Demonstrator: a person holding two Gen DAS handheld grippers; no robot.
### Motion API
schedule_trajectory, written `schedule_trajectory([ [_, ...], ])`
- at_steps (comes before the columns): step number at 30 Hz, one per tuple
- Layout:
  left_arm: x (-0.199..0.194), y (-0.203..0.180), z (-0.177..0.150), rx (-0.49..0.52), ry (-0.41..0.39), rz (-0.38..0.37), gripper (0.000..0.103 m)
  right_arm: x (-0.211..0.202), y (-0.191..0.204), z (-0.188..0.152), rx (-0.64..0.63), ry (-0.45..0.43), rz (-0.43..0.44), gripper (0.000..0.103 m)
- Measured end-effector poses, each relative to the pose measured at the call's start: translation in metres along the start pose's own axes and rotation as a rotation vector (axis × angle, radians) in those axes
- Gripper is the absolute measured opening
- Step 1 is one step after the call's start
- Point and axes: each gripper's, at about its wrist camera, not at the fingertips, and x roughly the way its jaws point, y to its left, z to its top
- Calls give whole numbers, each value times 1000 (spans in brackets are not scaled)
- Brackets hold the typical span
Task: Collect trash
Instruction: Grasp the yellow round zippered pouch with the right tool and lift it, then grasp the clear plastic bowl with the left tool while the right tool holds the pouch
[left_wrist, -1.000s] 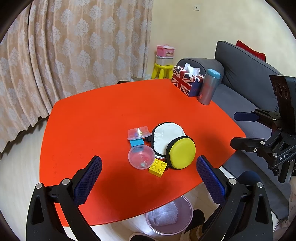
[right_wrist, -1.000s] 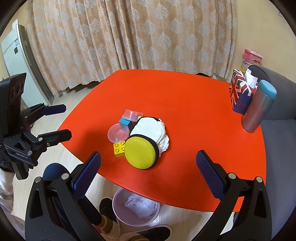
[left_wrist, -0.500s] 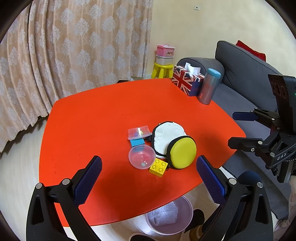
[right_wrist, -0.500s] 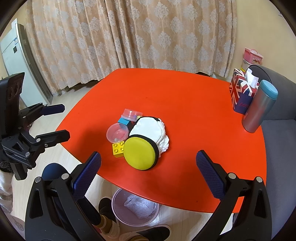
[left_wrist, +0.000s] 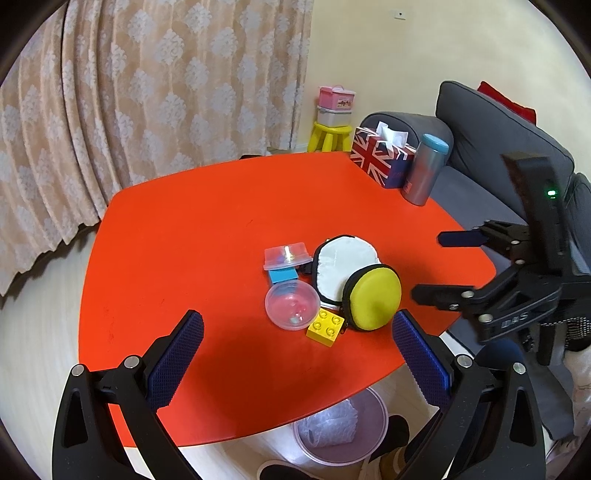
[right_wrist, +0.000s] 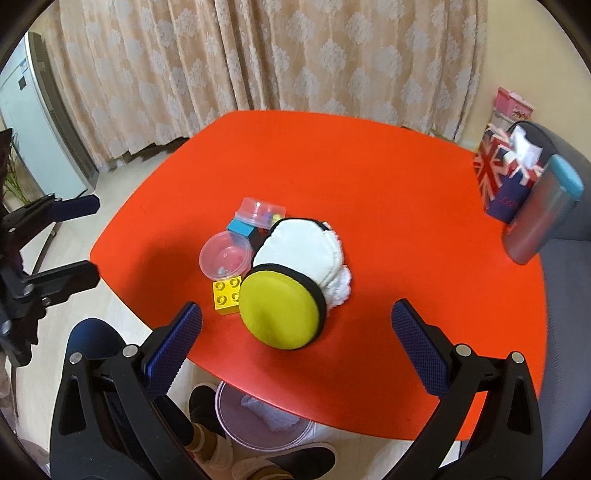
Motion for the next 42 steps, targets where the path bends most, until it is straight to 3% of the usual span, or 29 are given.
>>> schedule_trajectory([
  [12, 5, 7, -4, -20, 15, -5, 98, 51, 11, 4, 43, 101, -23, 100],
  [15, 6, 9, -7, -27, 20, -5, 98, 60, 12, 4, 54, 118, -34, 86],
  [22, 7, 15, -9, -41, 27, -7, 98, 77, 10, -1, 69, 144, -50, 75],
  [42, 26, 9, -4, -15, 57, 1, 98, 28, -5, 4, 81, 59, 3, 73],
])
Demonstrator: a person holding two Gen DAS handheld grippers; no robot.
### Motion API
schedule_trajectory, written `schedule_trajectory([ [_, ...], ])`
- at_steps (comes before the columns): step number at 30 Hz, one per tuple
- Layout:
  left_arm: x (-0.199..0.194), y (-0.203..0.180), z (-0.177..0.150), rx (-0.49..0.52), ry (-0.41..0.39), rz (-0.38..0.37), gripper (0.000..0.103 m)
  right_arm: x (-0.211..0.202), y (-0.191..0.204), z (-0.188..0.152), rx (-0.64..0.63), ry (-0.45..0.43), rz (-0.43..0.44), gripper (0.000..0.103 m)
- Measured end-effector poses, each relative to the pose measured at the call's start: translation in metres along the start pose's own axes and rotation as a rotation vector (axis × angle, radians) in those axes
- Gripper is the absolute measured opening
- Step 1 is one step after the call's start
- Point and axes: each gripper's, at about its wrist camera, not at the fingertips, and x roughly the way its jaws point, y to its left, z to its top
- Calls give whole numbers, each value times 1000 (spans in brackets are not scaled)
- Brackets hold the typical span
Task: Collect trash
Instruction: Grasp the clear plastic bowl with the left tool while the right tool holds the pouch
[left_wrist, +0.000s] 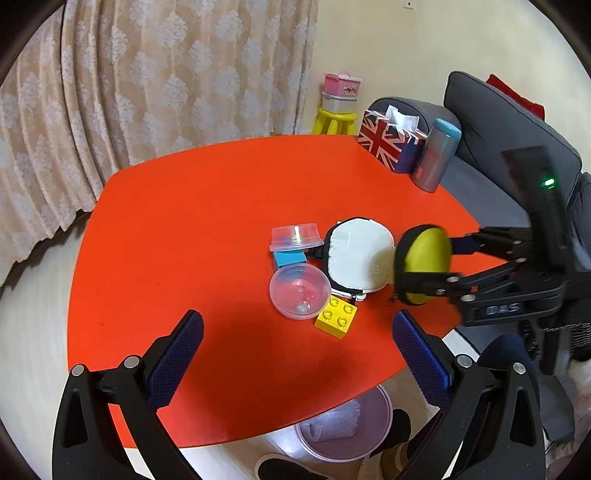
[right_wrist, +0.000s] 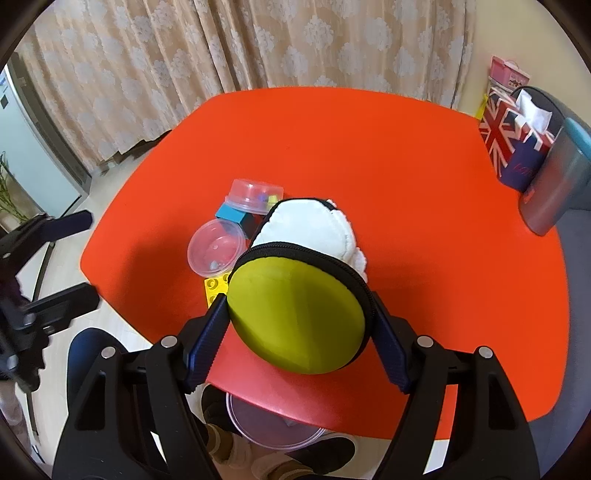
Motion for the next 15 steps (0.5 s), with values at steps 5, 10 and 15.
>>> schedule_trajectory([
  [5, 16, -3, 6, 10, 29, 2, 98, -14, -8, -3, 5, -12, 4, 73],
  [10, 33, -4, 13, 18, 64, 2, 98, -24, -16, -6, 18, -28, 0, 73],
  [15, 51, -5, 20, 11, 105, 4, 98, -30, -21, -10, 26, -35, -1, 73],
])
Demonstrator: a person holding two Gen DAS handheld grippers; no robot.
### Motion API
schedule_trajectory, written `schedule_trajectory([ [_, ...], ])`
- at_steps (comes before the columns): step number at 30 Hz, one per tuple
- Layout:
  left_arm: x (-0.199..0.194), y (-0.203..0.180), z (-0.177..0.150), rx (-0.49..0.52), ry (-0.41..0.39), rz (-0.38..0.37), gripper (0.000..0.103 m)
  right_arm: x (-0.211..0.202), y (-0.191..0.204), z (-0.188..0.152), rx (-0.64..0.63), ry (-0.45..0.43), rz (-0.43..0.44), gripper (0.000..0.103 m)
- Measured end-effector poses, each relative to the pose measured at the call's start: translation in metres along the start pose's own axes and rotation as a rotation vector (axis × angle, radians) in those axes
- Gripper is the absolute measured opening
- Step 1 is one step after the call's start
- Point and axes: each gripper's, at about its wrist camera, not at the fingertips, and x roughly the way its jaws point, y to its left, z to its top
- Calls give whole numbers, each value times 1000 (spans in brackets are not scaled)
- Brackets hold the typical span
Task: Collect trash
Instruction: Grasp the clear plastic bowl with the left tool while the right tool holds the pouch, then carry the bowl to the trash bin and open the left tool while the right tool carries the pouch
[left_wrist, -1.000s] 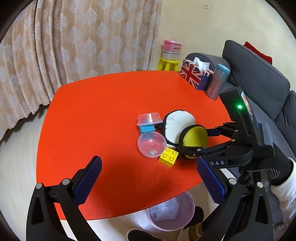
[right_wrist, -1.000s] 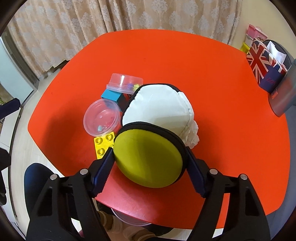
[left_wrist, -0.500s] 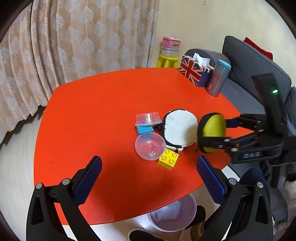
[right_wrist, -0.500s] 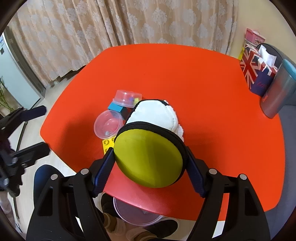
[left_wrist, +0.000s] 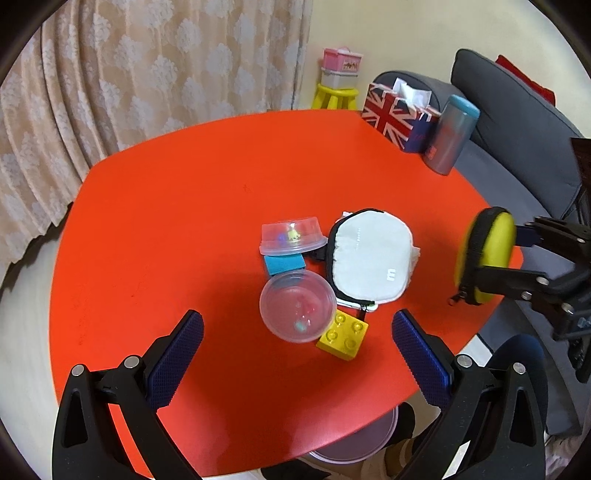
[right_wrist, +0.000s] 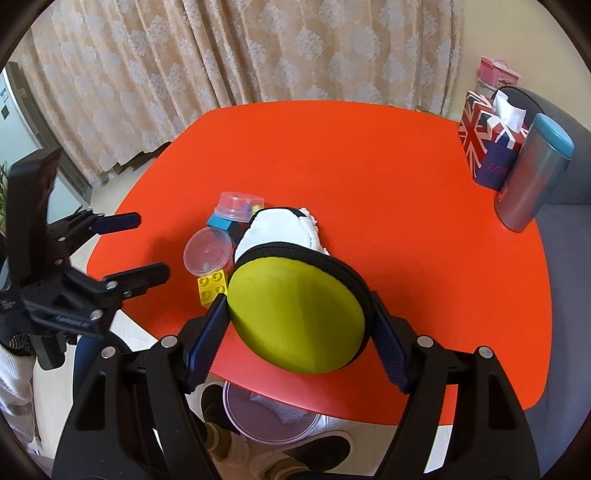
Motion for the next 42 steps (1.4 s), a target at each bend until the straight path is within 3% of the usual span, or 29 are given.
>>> schedule_trajectory([
  [7, 34, 8, 6, -44, 82, 4, 98, -2, -4, -2, 11, -4, 3, 73],
  [15, 55, 17, 6, -97, 118, 1, 95, 2, -6, -3, 15, -2, 9, 73],
  [20, 59, 16, 7, -109, 118, -6, 78, 6, -8, -4, 19, 1, 10, 73],
  [25, 64, 12, 8, -104, 126, -24, 76, 7, -8, -4, 19, 3, 12, 73],
  [29, 66, 11, 9, -106, 125, -27, 59, 7, -7, -4, 17, 3, 12, 73],
  [42, 43, 13, 7, -101, 64, -32, 59, 6, -4, -2, 3, -13, 13, 73],
])
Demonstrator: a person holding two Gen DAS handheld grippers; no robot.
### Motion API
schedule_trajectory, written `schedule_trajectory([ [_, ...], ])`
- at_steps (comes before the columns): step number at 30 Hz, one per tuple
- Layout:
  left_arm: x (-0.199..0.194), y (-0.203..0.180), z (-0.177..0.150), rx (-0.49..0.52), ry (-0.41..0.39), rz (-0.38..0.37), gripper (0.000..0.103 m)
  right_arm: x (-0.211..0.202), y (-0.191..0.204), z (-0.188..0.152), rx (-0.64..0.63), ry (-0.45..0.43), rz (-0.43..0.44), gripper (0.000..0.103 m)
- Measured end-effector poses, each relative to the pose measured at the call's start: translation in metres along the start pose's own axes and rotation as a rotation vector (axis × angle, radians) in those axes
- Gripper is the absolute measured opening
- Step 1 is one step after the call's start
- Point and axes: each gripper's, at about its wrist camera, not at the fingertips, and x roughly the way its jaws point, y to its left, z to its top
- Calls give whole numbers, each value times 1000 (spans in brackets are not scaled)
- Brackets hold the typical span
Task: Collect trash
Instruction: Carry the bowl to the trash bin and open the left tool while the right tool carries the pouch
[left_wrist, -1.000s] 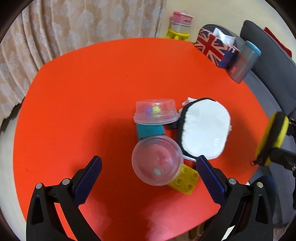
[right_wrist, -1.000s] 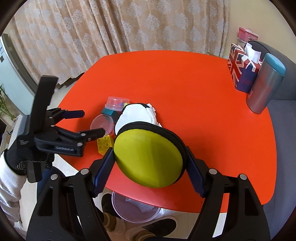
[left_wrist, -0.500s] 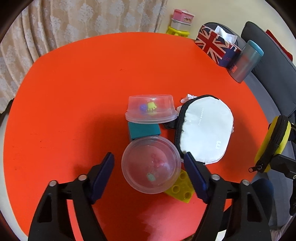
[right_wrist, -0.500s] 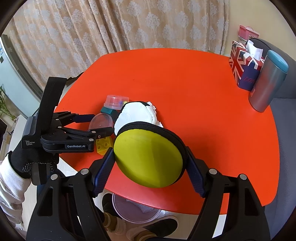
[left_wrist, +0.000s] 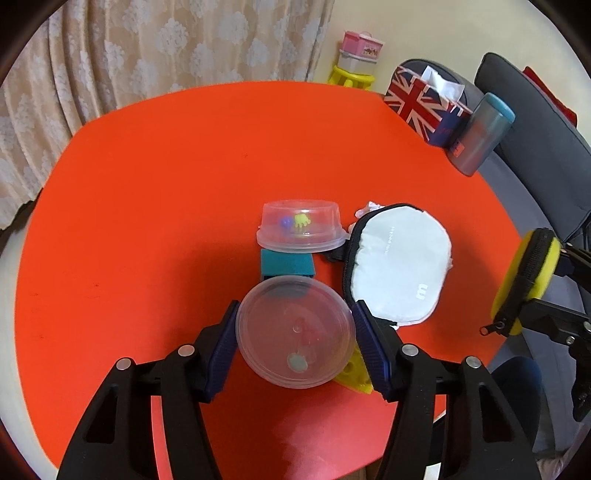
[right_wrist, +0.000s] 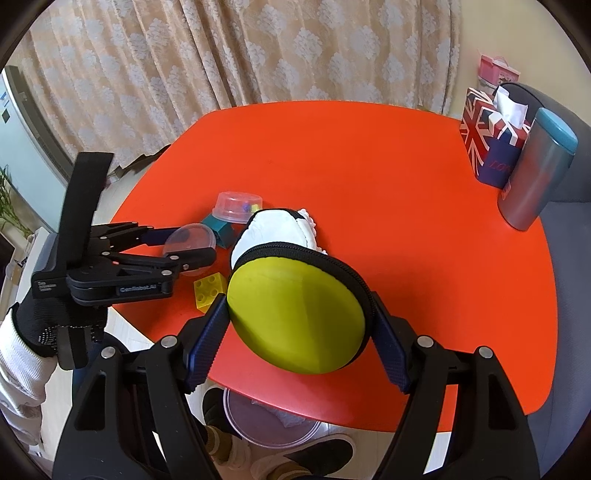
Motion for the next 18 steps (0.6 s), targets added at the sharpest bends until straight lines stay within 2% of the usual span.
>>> schedule_trajectory([
  [9, -43, -10, -14, 23, -89, -2, 59, -14, 6, -6, -16, -26, 8, 73],
  [18, -80, -34, -41, 64, -149, -31, 59, -37, 20, -30, -46, -55, 24, 73],
])
